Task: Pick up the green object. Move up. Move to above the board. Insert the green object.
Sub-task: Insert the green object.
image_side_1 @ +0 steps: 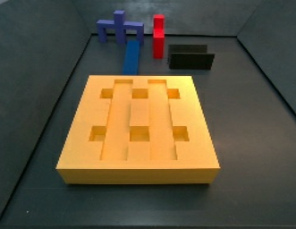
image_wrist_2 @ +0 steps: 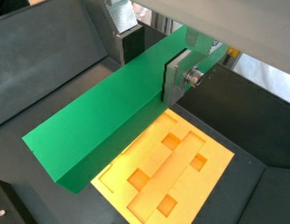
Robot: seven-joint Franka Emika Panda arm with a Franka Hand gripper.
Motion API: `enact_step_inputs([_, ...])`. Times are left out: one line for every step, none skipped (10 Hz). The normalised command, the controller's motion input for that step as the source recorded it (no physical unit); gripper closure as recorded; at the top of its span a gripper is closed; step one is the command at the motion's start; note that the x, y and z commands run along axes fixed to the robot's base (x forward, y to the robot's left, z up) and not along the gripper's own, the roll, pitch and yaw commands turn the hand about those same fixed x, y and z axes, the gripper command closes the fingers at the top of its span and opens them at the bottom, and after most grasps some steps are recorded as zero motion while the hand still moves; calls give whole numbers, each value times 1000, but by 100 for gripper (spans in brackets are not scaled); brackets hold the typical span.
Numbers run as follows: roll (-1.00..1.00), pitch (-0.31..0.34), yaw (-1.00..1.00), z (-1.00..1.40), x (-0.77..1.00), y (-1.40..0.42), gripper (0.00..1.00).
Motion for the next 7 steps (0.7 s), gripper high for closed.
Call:
enact_step_inputs([6,0,0,-1000,0,0,100])
enact_step_inputs([14,0,0,-1000,0,3,100])
enact_step_inputs([16,0,0,-1000,0,3,100])
enact_step_inputs([83,-19,0,-1000,-180,-160,100])
enact_step_inputs([187,-30,0,-1000,-151,-131,100])
enact_step_inputs([150,-29,0,-1000,-171,-191,100])
enact_step_inputs([133,-41,29,-1000,-226,-186,100])
